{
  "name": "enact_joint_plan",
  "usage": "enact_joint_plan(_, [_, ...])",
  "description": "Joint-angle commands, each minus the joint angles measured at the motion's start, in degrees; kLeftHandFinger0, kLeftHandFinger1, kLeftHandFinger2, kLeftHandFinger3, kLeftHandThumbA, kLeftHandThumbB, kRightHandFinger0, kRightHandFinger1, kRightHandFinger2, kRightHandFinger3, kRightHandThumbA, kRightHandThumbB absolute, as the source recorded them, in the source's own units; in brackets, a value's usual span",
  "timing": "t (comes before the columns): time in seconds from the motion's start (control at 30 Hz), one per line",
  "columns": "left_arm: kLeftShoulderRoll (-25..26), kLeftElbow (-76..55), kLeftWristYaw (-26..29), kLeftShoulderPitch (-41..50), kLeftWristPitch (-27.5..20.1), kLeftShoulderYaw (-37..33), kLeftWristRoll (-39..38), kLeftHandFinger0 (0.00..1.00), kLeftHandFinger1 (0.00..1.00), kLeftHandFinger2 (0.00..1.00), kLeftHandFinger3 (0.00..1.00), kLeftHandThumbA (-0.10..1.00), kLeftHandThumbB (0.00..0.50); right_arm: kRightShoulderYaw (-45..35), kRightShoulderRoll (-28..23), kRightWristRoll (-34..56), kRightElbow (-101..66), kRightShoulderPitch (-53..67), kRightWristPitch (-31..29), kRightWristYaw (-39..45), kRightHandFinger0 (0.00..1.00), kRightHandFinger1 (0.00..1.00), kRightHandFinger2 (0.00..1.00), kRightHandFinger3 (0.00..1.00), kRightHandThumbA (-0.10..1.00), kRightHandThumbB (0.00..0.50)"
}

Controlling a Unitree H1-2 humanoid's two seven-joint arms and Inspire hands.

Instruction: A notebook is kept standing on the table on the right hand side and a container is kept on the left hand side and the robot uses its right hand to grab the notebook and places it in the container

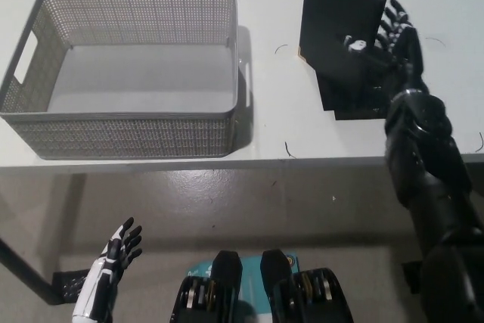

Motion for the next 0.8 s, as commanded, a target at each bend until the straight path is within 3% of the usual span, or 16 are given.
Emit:
enact_joint_plan(0.0, [0.5, -0.6, -1.0, 0.0, -2.7, -0.1, -0.7, 1.00, 1.00, 1.00, 1.00, 1.00, 0.138, 0.7, 2.3, 3.0, 3.3, -6.3, -4.6, 1.8, 1.00, 1.00, 1.00, 1.00, 1.00, 0.500])
enact_joint_plan(0.2, [0.3, -0.2, -1.5, 0.2, -3.2, -0.3, -1.5, 1.00, 1.00, 1.00, 1.00, 1.00, 0.161, 0.6, 3.7, 4.6, 9.8, -10.6, -5.8, 2.6, 1.00, 1.00, 1.00, 1.00, 1.00, 0.500])
enact_joint_plan(0.23, [0.4, 0.1, -1.7, 0.1, -3.6, -0.4, -1.7, 1.00, 1.00, 1.00, 1.00, 1.00, 0.175, 0.6, 3.8, 4.5, 11.4, -11.6, -6.1, 1.9, 1.00, 1.00, 1.00, 1.00, 1.00, 0.474])
enact_joint_plan(0.27, [0.4, 0.2, -1.7, 0.1, -3.7, -0.5, -1.5, 1.00, 1.00, 1.00, 1.00, 1.00, 0.176, 0.9, 3.7, 4.1, 12.0, -11.9, -6.4, 0.2, 1.00, 1.00, 1.00, 1.00, 0.95, 0.408])
enact_joint_plan(0.3, [0.4, 0.0, -1.6, 0.1, -3.6, -0.5, -1.6, 1.00, 1.00, 1.00, 1.00, 1.00, 0.176, -0.3, 4.1, 4.2, 13.3, -13.4, -5.3, -7.6, 1.00, 1.00, 1.00, 1.00, 0.62, 0.386])
enact_joint_plan(0.33, [0.4, -0.1, -1.6, 0.1, -3.4, -0.5, -1.7, 1.00, 1.00, 1.00, 1.00, 1.00, 0.177, -1.0, 4.2, 4.8, 13.9, -13.9, -5.0, -9.8, 0.83, 0.90, 1.00, 1.00, 0.47, 0.377])
enact_joint_plan(0.37, [0.4, -0.2, -1.6, 0.1, -3.4, -0.5, -1.8, 1.00, 1.00, 1.00, 1.00, 1.00, 0.177, -1.0, 4.1, 4.6, 14.4, -14.3, -4.8, -11.5, 0.62, 0.68, 0.86, 0.89, 0.25, 0.324])
enact_joint_plan(0.4, [0.4, -0.5, -1.7, -0.1, -3.0, -0.3, -2.1, 1.00, 1.00, 1.00, 1.00, 1.00, 0.176, 0.1, 3.8, 2.6, 15.5, -14.9, -4.9, -17.2, 0.14, 0.18, 0.34, 0.37, -0.03, 0.113])
enact_joint_plan(0.43, [0.5, -0.7, -1.8, -0.1, -2.8, -0.3, -2.2, 1.00, 1.00, 1.00, 1.00, 1.00, 0.175, 0.2, 3.7, 2.7, 15.6, -14.8, -5.2, -17.4, 0.01, 0.06, 0.31, 0.23, -0.10, 0.147])
enact_joint_plan(0.47, [0.6, -0.9, -1.9, -0.1, -2.6, -0.2, -2.5, 1.00, 1.00, 1.00, 1.00, 1.00, 0.173, -0.7, 3.4, 3.9, 15.4, -14.4, -6.1, -15.8, 0.00, 0.06, 0.33, 0.24, -0.10, 0.118])
enact_joint_plan(0.53, [0.9, -0.9, -2.2, -0.2, -2.5, -0.1, -2.6, 1.00, 1.00, 1.00, 1.00, 1.00, 0.184, -1.7, 3.2, 5.3, 15.3, -13.5, -8.2, -14.1, 0.00, 0.16, 0.56, 0.55, -0.10, 0.085])
enact_joint_plan(0.57, [1.0, -0.8, -2.3, -0.2, -2.6, -0.1, -2.6, 1.00, 1.00, 1.00, 1.00, 1.00, 0.185, -1.8, 3.2, 5.5, 15.4, -13.4, -8.6, -14.0, 0.00, 0.20, 0.59, 0.60, -0.10, 0.082])
enact_joint_plan(0.7, [0.4, -0.3, -2.3, 0.2, -3.2, 0.2, -3.4, 1.00, 1.00, 1.00, 1.00, 1.00, 0.181, -3.6, 2.6, 7.2, 14.8, -11.9, -10.3, -13.2, 0.00, 0.33, 0.69, 0.70, -0.10, 0.093])
enact_joint_plan(0.77, [0.5, -0.3, -2.3, 0.2, -2.8, 0.2, -3.4, 1.00, 1.00, 1.00, 1.00, 1.00, 0.182, -3.8, 2.5, 7.3, 14.5, -11.6, -10.3, -13.9, 0.00, 0.35, 0.70, 0.74, -0.10, 0.082])
